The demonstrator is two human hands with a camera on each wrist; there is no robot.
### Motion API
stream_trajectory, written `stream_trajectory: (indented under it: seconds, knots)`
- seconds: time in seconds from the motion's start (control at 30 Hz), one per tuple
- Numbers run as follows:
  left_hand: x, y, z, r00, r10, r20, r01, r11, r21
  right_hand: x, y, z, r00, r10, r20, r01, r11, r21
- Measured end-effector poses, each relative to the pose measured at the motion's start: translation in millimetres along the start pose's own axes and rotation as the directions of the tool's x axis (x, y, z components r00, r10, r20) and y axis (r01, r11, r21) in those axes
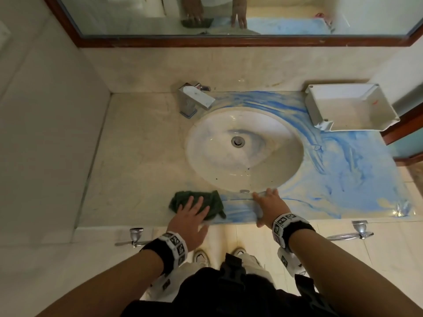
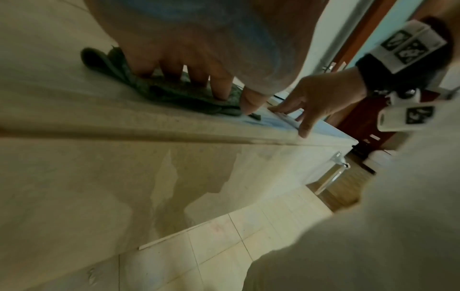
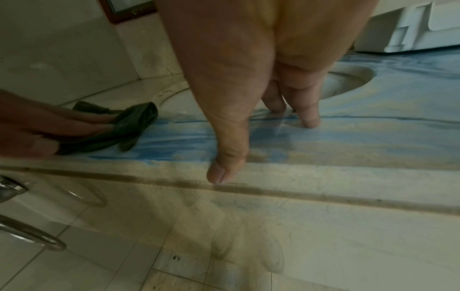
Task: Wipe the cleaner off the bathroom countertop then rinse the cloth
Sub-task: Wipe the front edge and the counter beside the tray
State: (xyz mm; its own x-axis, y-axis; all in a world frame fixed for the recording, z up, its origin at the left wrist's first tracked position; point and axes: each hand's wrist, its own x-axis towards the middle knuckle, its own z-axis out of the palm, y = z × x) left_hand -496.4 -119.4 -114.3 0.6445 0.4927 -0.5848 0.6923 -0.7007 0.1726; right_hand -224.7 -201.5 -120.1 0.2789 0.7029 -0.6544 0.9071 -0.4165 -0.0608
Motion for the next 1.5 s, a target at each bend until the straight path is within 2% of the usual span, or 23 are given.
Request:
stream_trajectory:
  seconds: [0.13, 0.2, 0.3, 0.4, 0.47, 0.57, 0.67, 0.77, 0.83, 0.97, 1.03, 1.2, 1.37, 1.5]
  knots:
    - [-15.1, -30.3, 8.3, 0.997, 0.074, 0.017, -0.075, 0.997, 0.024, -0.8, -0.7, -0.9, 1.000, 0.000, -0.004, 0.000, 1.000, 0.013]
    - [-16.0, -52.6, 1.2, 1.000, -0.010, -0.013, 0.010, 1.000, 0.005, -0.7, -1.0, -1.3, 1.000, 0.001, -0.003, -0.001, 1.000, 0.013]
    - [1.0, -70.3, -14.1, 0.973, -0.222, -0.061, 0.212, 0.967, -0.142, -0.5, -0.7, -2.0, 1.000, -0.002, -0.006, 0.002, 1.000, 0.021]
    - [30.3, -59.5, -28.6, 0.951, -0.309, -0.031, 0.295, 0.931, -0.214, -0.3, -0.1, -0.2, 1.000, -0.002, -0.004, 0.002, 1.000, 0.016]
    - [40.2, -42.4, -31.2, 0.961, -0.273, -0.044, 0.262, 0.950, -0.172, -0.3, 0.3, -0.2, 1.000, -0.002, -0.005, 0.002, 1.000, 0.018]
    - [24.5, -10.3, -17.8, 0.995, -0.089, -0.039, 0.087, 0.994, -0.069, -0.9, 0.7, 0.5, 1.000, -0.001, -0.010, 0.001, 1.000, 0.019]
    - [-3.0, 9.7, 0.5, 0.999, 0.019, -0.028, -0.021, 0.998, -0.059, -1.1, 0.5, 1.5, 1.000, -0.001, -0.013, 0.001, 1.000, 0.021]
    - [-11.4, 6.0, 8.4, 0.997, 0.075, -0.027, -0.076, 0.996, -0.039, -0.5, 0.9, 2.5, 1.000, 0.003, -0.020, -0.002, 1.000, 0.031]
    - [-2.6, -4.4, 4.2, 0.998, 0.049, -0.036, -0.049, 0.999, -0.017, -0.7, 0.3, 1.4, 1.000, 0.005, -0.018, -0.005, 1.000, 0.027]
    - [34.7, -28.8, -25.1, 0.992, -0.105, -0.065, 0.100, 0.993, -0.063, -1.5, 0.2, 0.9, 1.000, 0.011, -0.012, -0.011, 1.000, 0.025]
    - [45.9, -35.3, -36.2, 0.989, -0.133, -0.072, 0.128, 0.989, -0.070, -2.0, 0.3, 0.6, 1.000, 0.012, -0.015, -0.011, 1.000, 0.027]
    - [25.6, -29.8, -20.3, 0.986, -0.135, -0.098, 0.129, 0.990, -0.057, -3.5, 1.5, 1.8, 1.000, 0.012, -0.022, -0.011, 0.999, 0.045]
    - [-23.2, -23.2, 22.6, 0.996, -0.036, -0.086, 0.030, 0.997, -0.068, -3.3, 0.3, 3.1, 0.999, 0.016, -0.032, -0.015, 0.999, 0.048]
    - [-8.7, -24.6, 8.7, 0.994, -0.046, -0.100, 0.037, 0.995, -0.088, -3.5, -1.0, 1.5, 1.000, 0.019, -0.018, -0.018, 0.999, 0.038]
